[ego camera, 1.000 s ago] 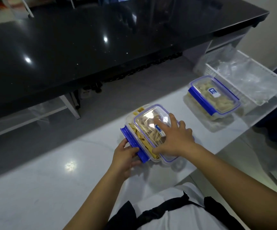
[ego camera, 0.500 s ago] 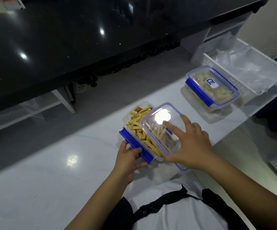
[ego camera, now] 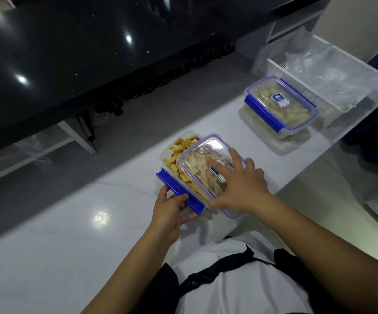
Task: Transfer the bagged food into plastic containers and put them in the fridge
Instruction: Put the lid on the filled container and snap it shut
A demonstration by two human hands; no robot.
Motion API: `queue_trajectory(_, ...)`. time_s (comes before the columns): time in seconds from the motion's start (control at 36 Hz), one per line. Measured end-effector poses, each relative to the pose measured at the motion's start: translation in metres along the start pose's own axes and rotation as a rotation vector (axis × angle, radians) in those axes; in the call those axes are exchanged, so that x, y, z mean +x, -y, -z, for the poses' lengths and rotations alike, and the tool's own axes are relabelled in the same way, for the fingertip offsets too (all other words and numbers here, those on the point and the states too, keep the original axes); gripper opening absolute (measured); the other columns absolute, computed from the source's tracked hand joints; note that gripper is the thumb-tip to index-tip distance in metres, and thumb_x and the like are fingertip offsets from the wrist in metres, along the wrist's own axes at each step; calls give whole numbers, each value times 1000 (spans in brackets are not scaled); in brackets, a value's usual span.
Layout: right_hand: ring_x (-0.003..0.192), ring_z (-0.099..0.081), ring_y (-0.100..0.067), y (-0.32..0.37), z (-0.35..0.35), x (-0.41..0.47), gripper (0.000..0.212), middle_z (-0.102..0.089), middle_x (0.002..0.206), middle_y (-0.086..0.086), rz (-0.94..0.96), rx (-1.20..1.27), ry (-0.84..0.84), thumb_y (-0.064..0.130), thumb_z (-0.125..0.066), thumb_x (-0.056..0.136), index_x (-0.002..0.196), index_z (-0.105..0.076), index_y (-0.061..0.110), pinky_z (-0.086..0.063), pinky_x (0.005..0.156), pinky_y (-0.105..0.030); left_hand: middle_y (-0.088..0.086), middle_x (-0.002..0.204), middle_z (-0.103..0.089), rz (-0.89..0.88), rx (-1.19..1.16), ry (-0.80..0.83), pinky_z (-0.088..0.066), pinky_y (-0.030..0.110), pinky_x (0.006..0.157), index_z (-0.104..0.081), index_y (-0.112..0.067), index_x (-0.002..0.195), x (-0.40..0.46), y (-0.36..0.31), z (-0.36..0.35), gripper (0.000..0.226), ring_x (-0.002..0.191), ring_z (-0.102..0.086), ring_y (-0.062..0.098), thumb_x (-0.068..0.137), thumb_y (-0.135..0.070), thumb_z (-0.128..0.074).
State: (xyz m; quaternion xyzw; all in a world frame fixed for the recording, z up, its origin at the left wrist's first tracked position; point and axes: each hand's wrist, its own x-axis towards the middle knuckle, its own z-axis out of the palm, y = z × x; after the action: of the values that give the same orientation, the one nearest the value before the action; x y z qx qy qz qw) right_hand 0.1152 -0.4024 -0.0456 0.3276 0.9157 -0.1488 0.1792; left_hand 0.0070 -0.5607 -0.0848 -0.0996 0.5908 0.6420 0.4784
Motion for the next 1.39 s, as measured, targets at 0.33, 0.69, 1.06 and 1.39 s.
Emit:
queue_trajectory(0.33, 146, -8, -39, -28, -14, -43, 112, 21, 161, 10, 17, 17, -15, 86, -46, 48, 138, 17, 66, -26, 111, -56, 13, 115, -73, 16, -73, 13, -62, 44, 66, -55, -24, 133, -3, -1, 3, 43, 97, -75, 31, 97, 0, -60)
queue_trajectory(0.69, 144, -13, -28, -42, 1, -84, 104, 5, 163, 18, 32, 28, -3, 84, -51, 47, 140, -5, 73, -23, 114, -45, 12, 123, -67, 48, -106, 22, -62, 48, 71, -53, -28, 136, -2, 1, 3, 49, 102, -73, 32, 96, 1, -60)
queue_trajectory(1.06, 147, -5, -37, -36, -10, -64, 104, 12, 162, 22, 56, 36, 18, 77, -61, 55, 137, 2, 75, -20, 116, -51, 17, 127, -66, 64, -129, 5, -63, 47, 68, -50, -25, 140, -3, -1, 1, 52, 104, -72, 37, 97, 4, -57)
queue_trajectory(1.39, 145, -13, -35, -29, 12, -38, 111, 4, 164, 16, 57, 76, -113, 85, -49, 48, 146, -4, 63, -25, 112, -52, 14, 124, -68, 58, -112, 30, -62, 45, 67, -51, -26, 137, -3, 0, 2, 47, 100, -74, 33, 98, -1, -58)
